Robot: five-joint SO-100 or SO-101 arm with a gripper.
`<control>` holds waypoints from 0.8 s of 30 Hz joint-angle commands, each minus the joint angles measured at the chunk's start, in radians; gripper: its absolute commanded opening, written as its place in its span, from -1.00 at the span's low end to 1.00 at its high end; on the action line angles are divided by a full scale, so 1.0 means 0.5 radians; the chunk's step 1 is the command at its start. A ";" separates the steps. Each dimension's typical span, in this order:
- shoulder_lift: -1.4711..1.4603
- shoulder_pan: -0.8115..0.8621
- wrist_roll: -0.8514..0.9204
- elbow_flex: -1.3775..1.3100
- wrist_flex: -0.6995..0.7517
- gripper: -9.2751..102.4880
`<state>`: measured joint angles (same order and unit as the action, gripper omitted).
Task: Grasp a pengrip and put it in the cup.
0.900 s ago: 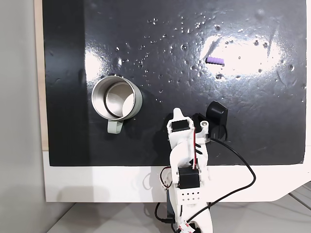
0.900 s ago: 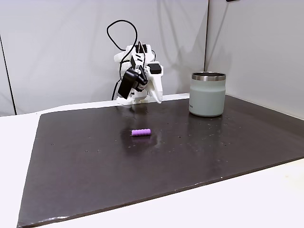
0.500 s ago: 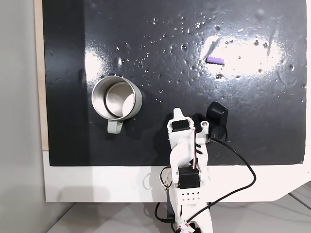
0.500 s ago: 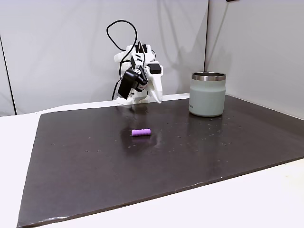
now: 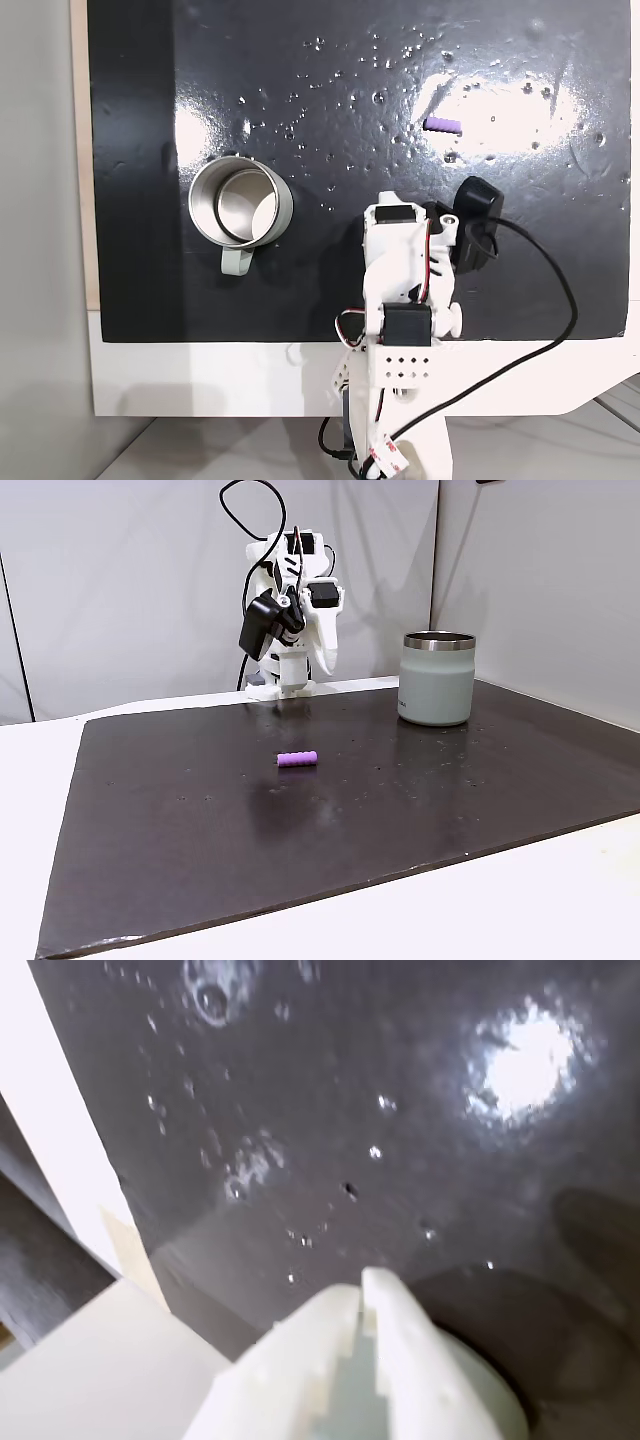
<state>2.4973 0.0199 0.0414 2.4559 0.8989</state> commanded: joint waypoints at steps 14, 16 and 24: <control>-1.282 0.227 0.006 -1.012 -0.080 -0.83; -1.402 0.252 0.018 -1.108 -0.064 -0.83; -1.789 0.331 0.252 -1.516 0.043 -0.82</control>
<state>1.6306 0.1611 0.1104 1.8132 0.9143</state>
